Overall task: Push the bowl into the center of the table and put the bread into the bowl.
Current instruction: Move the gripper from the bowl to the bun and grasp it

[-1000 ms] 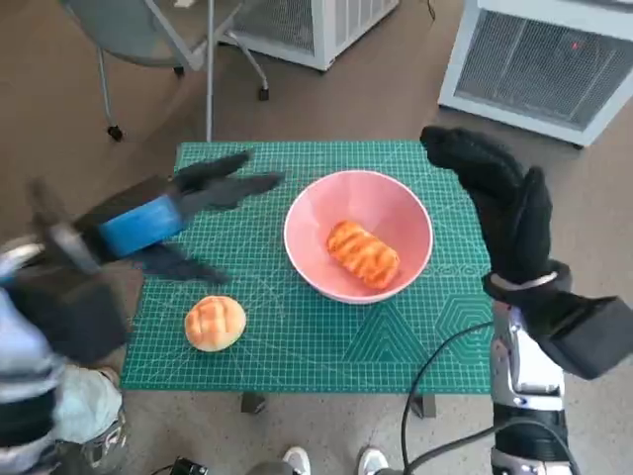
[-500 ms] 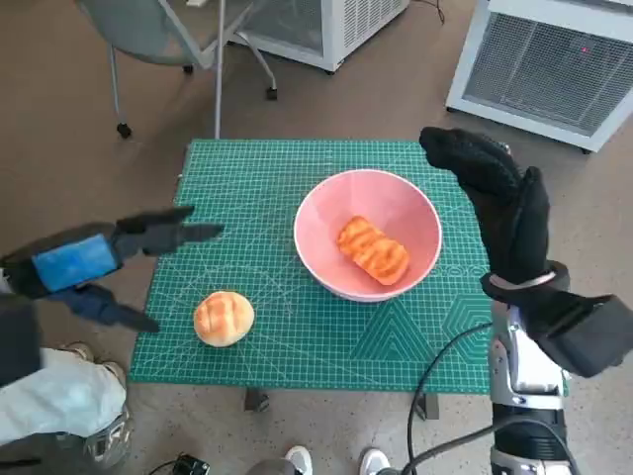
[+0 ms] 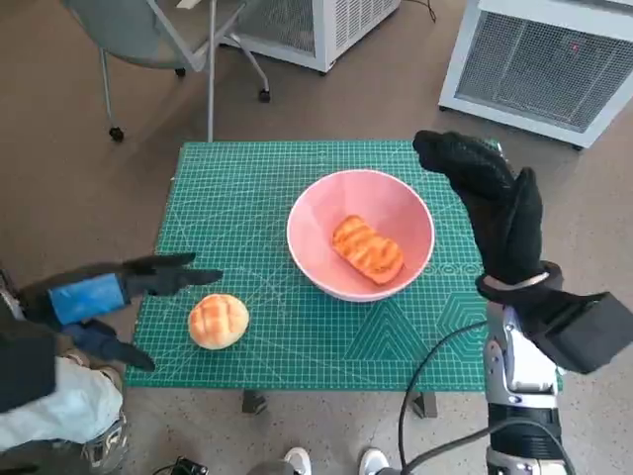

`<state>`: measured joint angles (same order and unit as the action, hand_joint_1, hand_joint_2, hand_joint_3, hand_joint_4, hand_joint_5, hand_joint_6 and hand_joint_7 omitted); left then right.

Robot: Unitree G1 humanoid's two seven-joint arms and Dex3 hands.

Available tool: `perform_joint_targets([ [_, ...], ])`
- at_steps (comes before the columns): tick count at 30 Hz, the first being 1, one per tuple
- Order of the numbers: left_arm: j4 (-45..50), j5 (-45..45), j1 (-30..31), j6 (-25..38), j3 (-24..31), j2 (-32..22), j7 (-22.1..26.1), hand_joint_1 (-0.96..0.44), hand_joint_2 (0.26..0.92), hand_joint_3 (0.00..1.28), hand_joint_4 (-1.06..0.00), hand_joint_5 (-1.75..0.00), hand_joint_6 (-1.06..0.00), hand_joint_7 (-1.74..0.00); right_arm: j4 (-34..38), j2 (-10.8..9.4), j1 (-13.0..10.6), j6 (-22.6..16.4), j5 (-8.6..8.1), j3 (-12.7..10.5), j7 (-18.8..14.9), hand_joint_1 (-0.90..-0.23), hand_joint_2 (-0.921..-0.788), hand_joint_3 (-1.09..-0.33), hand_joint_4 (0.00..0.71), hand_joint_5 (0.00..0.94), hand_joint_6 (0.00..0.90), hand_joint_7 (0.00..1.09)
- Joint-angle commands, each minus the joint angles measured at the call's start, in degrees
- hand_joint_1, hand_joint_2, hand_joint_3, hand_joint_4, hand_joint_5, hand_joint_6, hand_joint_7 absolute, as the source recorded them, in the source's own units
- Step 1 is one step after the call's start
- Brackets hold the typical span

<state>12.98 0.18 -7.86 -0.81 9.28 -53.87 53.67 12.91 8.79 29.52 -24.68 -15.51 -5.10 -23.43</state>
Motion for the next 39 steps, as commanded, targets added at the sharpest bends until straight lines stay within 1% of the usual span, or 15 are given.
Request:
perform_joint_targets([
  [1,2.07,4.99,1.68,0.04,-3.32,1.88,-4.49,-0.18,0.740,0.00,-0.08,-0.01,-0.27,0.00,0.89,-0.14,0.08,1.24,-0.18,0.38,-0.70,-0.691,-0.921,-0.685,0.095,0.000,-0.001,0.48],
  [8,0.13,12.59,2.52,-4.11,-8.04,5.79,-12.38,-0.20,0.741,0.00,-0.10,-0.01,-0.26,0.00,0.80,-0.17,0.09,1.61,-0.56,0.49,-1.04,-0.689,-0.921,-0.684,0.095,0.000,-0.001,0.48],
  [17,-6.73,22.35,1.97,-11.10,-13.32,10.02,-23.17,-0.22,0.754,0.01,-0.14,-0.01,-0.27,-0.01,1.07,0.26,0.23,1.65,-0.37,0.35,-1.37,-0.687,-0.921,-0.683,0.094,0.000,-0.001,0.47],
  [23,-11.07,26.86,0.55,-13.54,-15.91,11.83,-28.13,-0.20,0.761,0.01,-0.18,-0.02,-0.30,-0.02,1.08,0.59,0.26,1.91,-0.59,0.15,-1.80,-0.687,-0.921,-0.683,0.094,0.000,-0.001,0.47],
  [26,-12.67,28.20,-0.21,-13.92,-16.92,12.57,-29.45,-0.16,0.765,0.01,-0.21,-0.02,-0.32,-0.02,0.98,0.66,0.23,2.03,-0.66,0.04,-1.96,-0.687,-0.921,-0.683,0.094,0.000,-0.001,0.47],
  [27,-13.15,28.76,-0.44,-14.01,-17.33,12.71,-29.78,-0.12,0.764,0.01,-0.24,-0.03,-0.34,-0.03,0.96,0.69,0.22,2.04,-0.69,-0.02,-2.01,-0.687,-0.921,-0.683,0.094,0.000,-0.001,0.47],
  [32,-15.23,30.99,-1.95,-13.34,-19.37,12.75,-29.21,-0.03,0.783,0.01,-0.33,-0.03,-0.41,-0.04,0.72,0.71,0.15,2.09,-0.72,-0.17,-2.18,-0.680,-0.921,-0.684,0.094,0.000,-0.001,0.47],
  [35,-16.25,32.78,-3.23,-12.42,-20.60,12.55,-28.61,0.03,0.830,0.02,-0.52,-0.06,-0.59,-0.10,0.66,0.69,0.14,2.02,-0.58,-0.17,-2.20,-0.675,-0.921,-0.684,0.094,0.000,-0.001,0.47],
  [36,-16.48,33.50,-3.60,-12.27,-20.93,12.34,-28.55,0.04,0.837,0.02,-0.55,-0.06,-0.61,-0.11,0.66,0.68,0.12,1.99,-0.56,-0.18,-2.22,-0.675,-0.921,-0.684,0.094,0.000,-0.001,0.47],
  [37,-16.62,33.97,-3.84,-12.16,-21.16,12.19,-28.52,0.04,0.837,0.02,-0.55,-0.06,-0.61,-0.11,0.65,0.67,0.10,1.97,-0.55,-0.20,-2.24,-0.675,-0.921,-0.684,0.094,0.000,-0.001,0.47],
  [38,-16.57,34.45,-4.07,-12.04,-21.28,11.81,-28.32,-0.11,0.867,0.06,-0.67,-0.12,-0.61,-0.54,0.58,0.67,0.05,1.94,-0.51,-0.20,-2.25,-0.673,-0.921,-0.685,0.094,0.000,-0.001,0.47],
  [39,-16.54,34.78,-4.23,-11.96,-21.35,11.56,-28.16,-0.07,0.885,0.06,-0.71,-0.45,-0.61,-0.78,0.53,0.67,0.02,1.92,-0.48,-0.19,-2.25,-0.672,-0.921,-0.685,0.094,0.000,-0.001,0.47],
])
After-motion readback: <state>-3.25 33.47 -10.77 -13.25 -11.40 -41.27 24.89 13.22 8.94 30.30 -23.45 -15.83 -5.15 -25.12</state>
